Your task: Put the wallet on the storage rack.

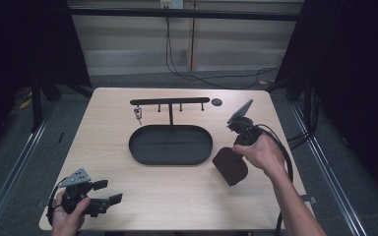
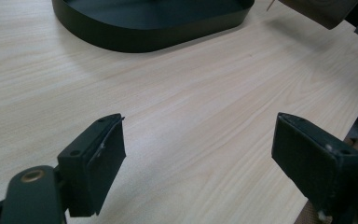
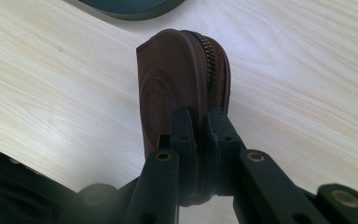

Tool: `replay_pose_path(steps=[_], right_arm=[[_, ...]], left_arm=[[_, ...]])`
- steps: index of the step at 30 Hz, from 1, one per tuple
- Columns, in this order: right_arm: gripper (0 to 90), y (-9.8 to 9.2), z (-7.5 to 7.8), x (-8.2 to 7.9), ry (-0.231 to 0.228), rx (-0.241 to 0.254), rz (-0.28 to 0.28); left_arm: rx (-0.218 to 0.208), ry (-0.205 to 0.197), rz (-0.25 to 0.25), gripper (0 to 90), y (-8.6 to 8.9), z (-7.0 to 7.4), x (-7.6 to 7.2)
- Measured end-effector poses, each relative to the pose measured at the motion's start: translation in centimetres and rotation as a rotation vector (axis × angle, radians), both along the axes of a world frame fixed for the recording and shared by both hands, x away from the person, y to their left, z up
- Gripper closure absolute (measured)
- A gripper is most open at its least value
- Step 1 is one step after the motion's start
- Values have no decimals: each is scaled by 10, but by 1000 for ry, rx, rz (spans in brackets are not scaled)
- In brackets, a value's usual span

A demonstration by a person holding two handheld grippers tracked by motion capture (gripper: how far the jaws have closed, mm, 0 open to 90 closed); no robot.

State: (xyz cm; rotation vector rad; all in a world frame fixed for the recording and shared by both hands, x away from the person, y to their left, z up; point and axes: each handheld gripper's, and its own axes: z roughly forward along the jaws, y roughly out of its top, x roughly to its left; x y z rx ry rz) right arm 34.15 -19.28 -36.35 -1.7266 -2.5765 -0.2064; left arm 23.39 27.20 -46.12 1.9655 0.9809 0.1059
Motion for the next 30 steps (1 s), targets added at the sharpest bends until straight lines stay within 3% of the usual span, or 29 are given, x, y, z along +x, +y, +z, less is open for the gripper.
replay_pose_path(steps=[6,22,27,30], right_arm=[[830,-1,2,4,-5,-4,-13],[828,3,33,12,-57,14,-14],[828,5,38,19,-55,34,-24],[828,6,39,21,-53,21,-24]], left_arm=[[-3,4,3,170,1,0,0],[-1,14,-14,170,-1,0,0],[-1,12,-16,170,-1,0,0],[-3,12,-15,170,-1,0,0]])
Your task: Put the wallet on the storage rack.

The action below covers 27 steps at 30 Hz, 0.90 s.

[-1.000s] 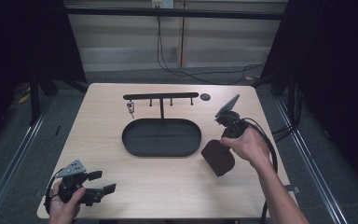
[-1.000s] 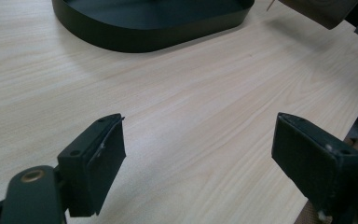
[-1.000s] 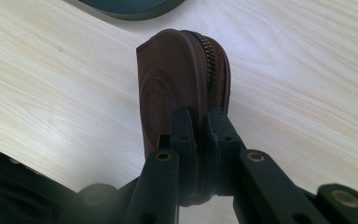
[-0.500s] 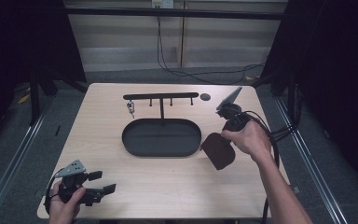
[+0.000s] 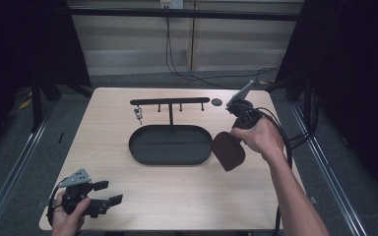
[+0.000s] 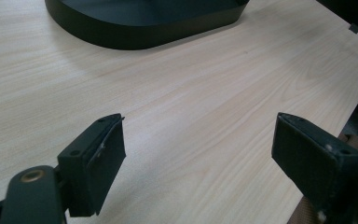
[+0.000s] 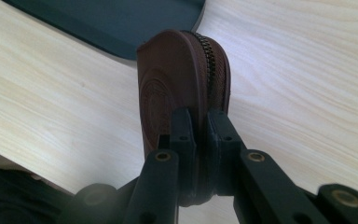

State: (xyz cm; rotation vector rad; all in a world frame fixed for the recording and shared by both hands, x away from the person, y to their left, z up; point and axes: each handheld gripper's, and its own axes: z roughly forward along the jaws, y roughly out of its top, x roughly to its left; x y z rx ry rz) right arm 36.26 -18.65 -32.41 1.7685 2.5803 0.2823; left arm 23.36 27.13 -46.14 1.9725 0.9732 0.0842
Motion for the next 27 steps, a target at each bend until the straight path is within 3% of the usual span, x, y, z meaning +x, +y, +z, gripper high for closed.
replay_pose_path(steps=[17,27], right_arm=[[828,15,16,26,-17,-26,-29],[829,18,19,38,-34,1,-47]], left_arm=[[0,3,-14,170,-1,-1,0],[0,3,-3,170,1,-1,0]])
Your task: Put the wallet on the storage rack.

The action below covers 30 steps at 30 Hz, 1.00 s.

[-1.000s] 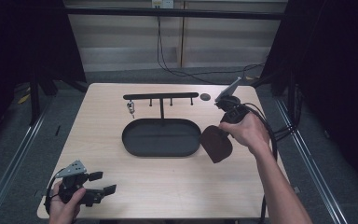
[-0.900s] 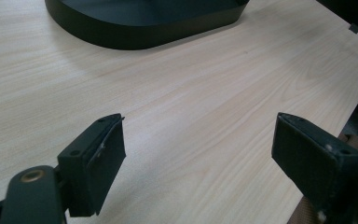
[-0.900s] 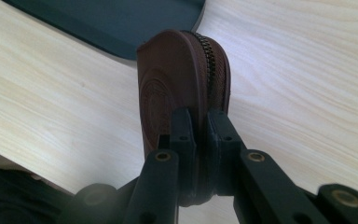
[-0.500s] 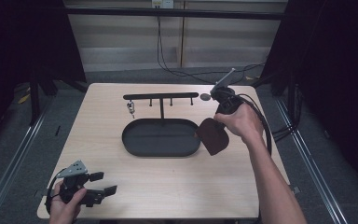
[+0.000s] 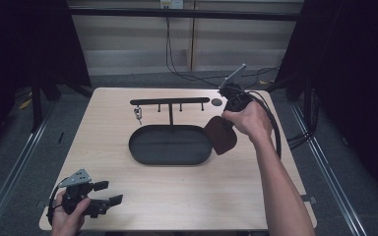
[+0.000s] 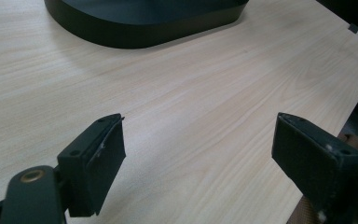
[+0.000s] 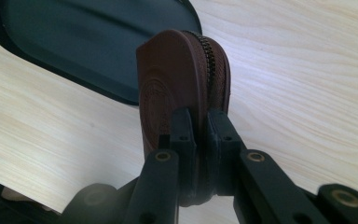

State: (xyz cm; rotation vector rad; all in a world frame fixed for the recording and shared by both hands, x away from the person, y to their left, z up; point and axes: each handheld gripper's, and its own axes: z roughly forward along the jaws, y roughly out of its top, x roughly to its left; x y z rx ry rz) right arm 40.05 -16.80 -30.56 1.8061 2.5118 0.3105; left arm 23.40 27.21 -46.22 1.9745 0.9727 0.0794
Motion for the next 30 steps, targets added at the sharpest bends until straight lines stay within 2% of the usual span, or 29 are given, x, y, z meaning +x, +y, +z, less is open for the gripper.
replay_pose_path(steps=[3,7,10,11,23,24,30], right_arm=[[829,0,-2,4,-3,9,-9],[830,0,-8,10,-8,55,-26],[830,1,-10,12,-9,58,-27],[830,0,-12,15,-18,77,-35],[832,1,-30,20,-29,153,-57],[833,1,-31,20,-38,174,-68],[837,3,-42,19,-66,197,-82]], left_arm=[[0,1,-5,169,0,0,0],[-5,1,-3,169,-1,0,0],[-7,5,-2,169,-1,0,1],[-3,4,-3,169,-1,0,2],[-3,7,-9,169,-2,0,2],[1,7,-12,169,-2,0,2],[11,2,-16,169,-3,0,1]])
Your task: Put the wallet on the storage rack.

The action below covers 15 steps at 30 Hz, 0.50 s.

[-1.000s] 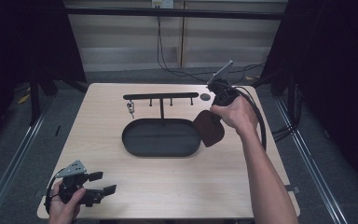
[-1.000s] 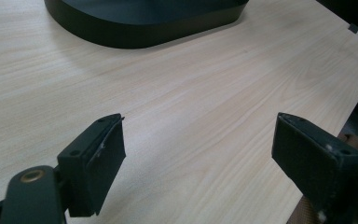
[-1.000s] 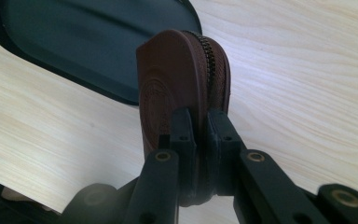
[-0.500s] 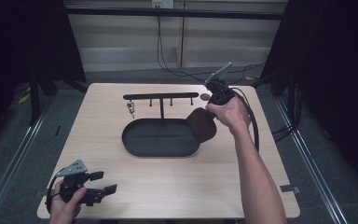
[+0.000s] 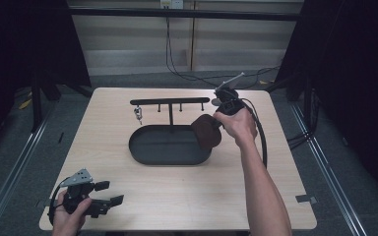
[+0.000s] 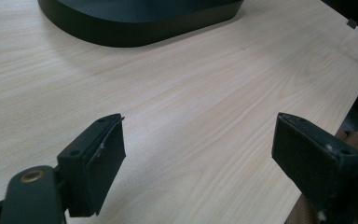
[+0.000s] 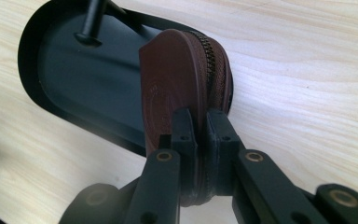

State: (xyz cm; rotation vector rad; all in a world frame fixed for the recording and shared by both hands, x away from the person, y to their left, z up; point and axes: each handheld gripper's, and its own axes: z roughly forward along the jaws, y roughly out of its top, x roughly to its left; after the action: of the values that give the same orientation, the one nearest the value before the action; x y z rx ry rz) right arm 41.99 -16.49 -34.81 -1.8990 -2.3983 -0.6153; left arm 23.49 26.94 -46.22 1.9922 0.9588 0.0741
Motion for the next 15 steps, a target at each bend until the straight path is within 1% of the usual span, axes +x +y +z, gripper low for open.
replay_pose_path(steps=[4,8,11,12,14,15], right_arm=[[837,0,-8,-1,-2,21,-10],[837,0,-16,1,-7,56,-19],[837,1,-23,2,-3,85,-24],[837,2,-26,2,6,92,-19],[837,3,-32,3,5,104,-25],[837,5,-36,3,17,101,-12]], left_arm=[[-6,0,-3,169,0,0,-1],[-8,1,-1,169,1,0,-1],[-9,2,-1,169,1,0,-1],[-9,2,-1,169,1,0,-1],[-10,3,-1,169,1,0,-1],[-8,3,-2,169,1,0,-1]])
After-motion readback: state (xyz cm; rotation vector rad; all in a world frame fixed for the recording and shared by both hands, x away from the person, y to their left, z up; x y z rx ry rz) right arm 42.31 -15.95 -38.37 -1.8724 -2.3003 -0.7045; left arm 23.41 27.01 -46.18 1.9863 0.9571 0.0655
